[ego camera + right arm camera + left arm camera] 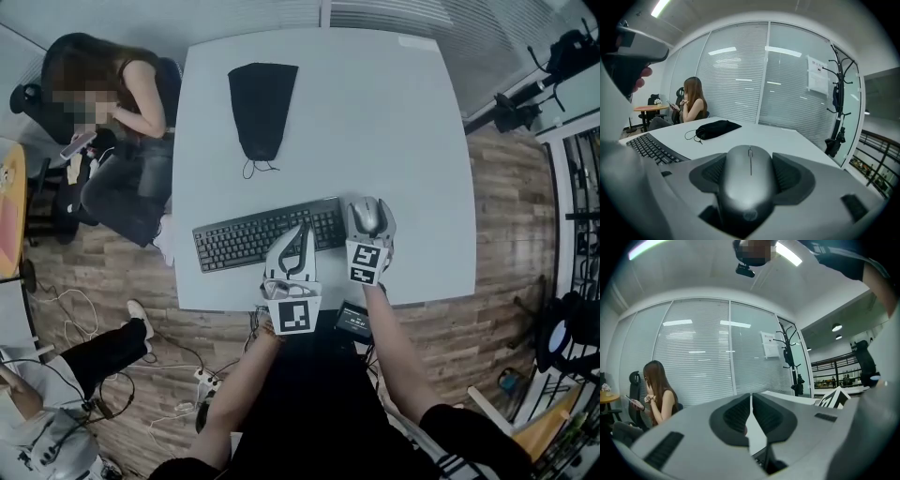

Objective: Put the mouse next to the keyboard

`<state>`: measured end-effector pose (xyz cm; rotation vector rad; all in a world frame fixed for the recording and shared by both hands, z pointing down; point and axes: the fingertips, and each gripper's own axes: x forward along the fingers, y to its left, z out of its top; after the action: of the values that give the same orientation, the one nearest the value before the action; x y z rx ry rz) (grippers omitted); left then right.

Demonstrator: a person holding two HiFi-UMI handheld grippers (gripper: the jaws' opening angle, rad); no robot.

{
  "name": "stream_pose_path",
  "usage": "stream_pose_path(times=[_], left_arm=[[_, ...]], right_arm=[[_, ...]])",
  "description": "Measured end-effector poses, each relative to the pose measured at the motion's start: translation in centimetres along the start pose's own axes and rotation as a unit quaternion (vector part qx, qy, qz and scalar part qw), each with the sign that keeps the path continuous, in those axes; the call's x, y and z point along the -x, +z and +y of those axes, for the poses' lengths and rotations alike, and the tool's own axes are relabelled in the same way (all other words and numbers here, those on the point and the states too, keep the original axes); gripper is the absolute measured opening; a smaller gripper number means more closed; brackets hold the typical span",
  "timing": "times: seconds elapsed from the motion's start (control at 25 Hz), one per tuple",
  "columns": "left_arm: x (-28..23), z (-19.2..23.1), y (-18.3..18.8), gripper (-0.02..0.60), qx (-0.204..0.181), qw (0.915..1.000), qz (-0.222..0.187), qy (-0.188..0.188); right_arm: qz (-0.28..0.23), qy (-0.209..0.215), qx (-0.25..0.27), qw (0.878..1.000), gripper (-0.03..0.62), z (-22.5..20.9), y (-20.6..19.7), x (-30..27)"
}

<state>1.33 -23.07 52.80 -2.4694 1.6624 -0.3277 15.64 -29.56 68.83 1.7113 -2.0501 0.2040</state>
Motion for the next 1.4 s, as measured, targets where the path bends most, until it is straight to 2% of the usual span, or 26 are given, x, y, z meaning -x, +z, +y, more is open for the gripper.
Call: stream_pose_path(times=[0.24,0.84,1.4], left_arm=[[-0.2,-0.1,-0.6,0.023,-0.001,0.9999,0.009,-0.01],[-0.5,0.6,-2.3,0.023,0.006,0.9998,0.02,-0.006],[-0.9,1.3,-2.8,0.023,0.011,0.9997,0.023,0.004]], right_arm=[[0.014,0.007,0.003,1.0,0.293,0.3,-1.7,-0.9],[0.065,0.019,0.004,0.998,0.293,1.0,-6.4,-3.0],[0.099,0.034,-0.013,0.994,0.294,0.9,-7.3,-4.7]])
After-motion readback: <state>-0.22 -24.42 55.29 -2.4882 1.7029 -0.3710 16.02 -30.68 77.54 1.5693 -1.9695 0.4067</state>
